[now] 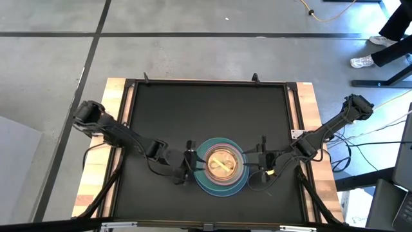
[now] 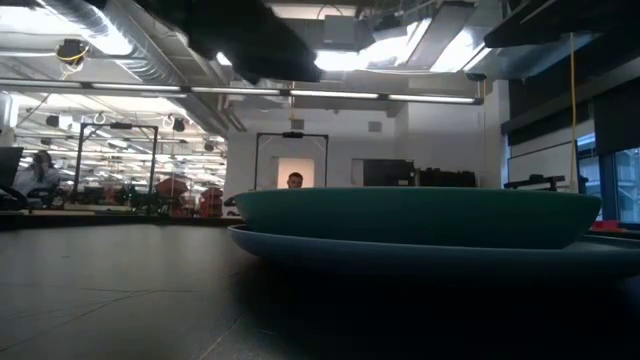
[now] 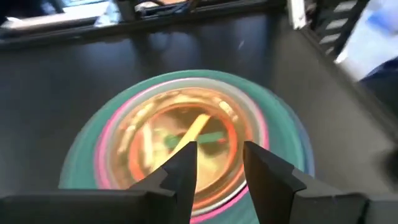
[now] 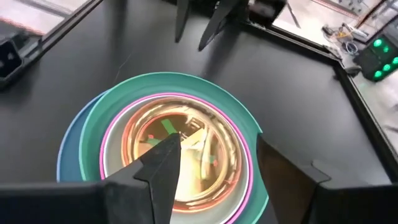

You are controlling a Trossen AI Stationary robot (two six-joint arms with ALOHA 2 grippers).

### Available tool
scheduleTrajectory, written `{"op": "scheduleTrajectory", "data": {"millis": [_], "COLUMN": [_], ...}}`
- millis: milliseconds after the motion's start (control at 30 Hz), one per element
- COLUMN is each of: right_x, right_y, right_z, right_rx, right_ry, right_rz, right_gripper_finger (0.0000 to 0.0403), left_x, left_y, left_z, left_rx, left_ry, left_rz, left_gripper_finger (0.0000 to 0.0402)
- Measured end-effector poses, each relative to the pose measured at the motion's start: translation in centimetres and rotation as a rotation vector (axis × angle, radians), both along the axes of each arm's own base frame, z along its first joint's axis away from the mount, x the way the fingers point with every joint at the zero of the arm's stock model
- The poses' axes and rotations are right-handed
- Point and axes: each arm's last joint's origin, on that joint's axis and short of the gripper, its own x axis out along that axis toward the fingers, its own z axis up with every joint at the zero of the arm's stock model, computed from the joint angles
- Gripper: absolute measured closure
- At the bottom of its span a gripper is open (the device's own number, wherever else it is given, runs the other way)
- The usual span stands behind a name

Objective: Stack plastic plates
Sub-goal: Return to Home Position

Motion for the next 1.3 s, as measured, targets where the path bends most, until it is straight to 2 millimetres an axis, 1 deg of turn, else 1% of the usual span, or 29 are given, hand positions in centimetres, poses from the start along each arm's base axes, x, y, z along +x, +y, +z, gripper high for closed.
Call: {"op": "scheduleTrajectory", "data": {"millis": [67,133,200,233,333,467,567,667,733,833,867,933,1000,1100,1300], "right_x": [0.1,0.2,0.5,0.6,1.1,1.9,2.5,3.1,3.2,2.9,2.7,1.9,1.1,-0.7,-4.3], "right_y": [-0.2,-0.4,-0.8,-1.1,-2.1,-3.5,-4.7,-5.6,-6.2,-7.4,-7.8,-8.6,-9.2,-9.9,-10.9], "right_z": [0.0,0.0,0.0,0.0,-0.1,-0.1,0.0,0.1,-0.3,-1.0,-1.1,-1.9,-2.0,-2.4,-4.3], "right_rx": [0.009,0.008,0.006,0.006,0.006,0.017,0.032,0.072,0.104,0.149,0.161,0.176,0.212,0.259,0.327], "right_ry": [-0.003,-0.002,0.0,0.003,0.01,0.035,0.037,0.011,-0.002,-0.03,-0.051,-0.051,-0.098,-0.171,-0.297], "right_rz": [-0.021,-0.034,-0.054,-0.064,-0.101,-0.081,-0.071,-0.018,0.025,0.043,0.039,0.029,0.021,0.028,0.0], "right_gripper_finger": [0.0201,0.0201,0.0201,0.0201,0.0201,0.0207,0.0238,0.0289,0.0326,0.0376,0.0389,0.0398,0.039,0.0379,0.0385], "left_x": [-0.8,-1.9,-2.9,-3.6,-5.6,-8.5,-10.6,-12.8,-14.2,-16.2,-16.7,-17.3,-17.8,-18.3,-19.1], "left_y": [0.3,1.0,1.9,2.5,4.2,6.6,8.3,9.5,10.1,10.8,10.9,11.0,11.1,11.2,11.2], "left_z": [0.4,0.6,0.9,0.9,0.5,-0.5,-1.6,-2.7,-3.4,-4.3,-4.5,-4.6,-4.6,-4.6,-4.5], "left_rx": [0.061,0.09,0.069,0.061,0.033,-0.004,-0.047,-0.091,-0.116,-0.138,-0.139,-0.138,-0.138,-0.132,-0.135], "left_ry": [0.002,-0.012,-0.069,-0.089,-0.172,-0.277,-0.325,-0.372,-0.401,-0.451,-0.469,-0.47,-0.455,-0.442,-0.437], "left_rz": [0.014,0.025,0.04,0.05,0.088,0.154,0.222,0.278,0.307,0.375,0.394,0.419,0.432,0.438,0.409], "left_gripper_finger": [0.0281,0.0284,0.0288,0.029,0.0297,0.0308,0.0317,0.0327,0.0335,0.0345,0.0348,0.0353,0.0357,0.0362,0.0373]}}
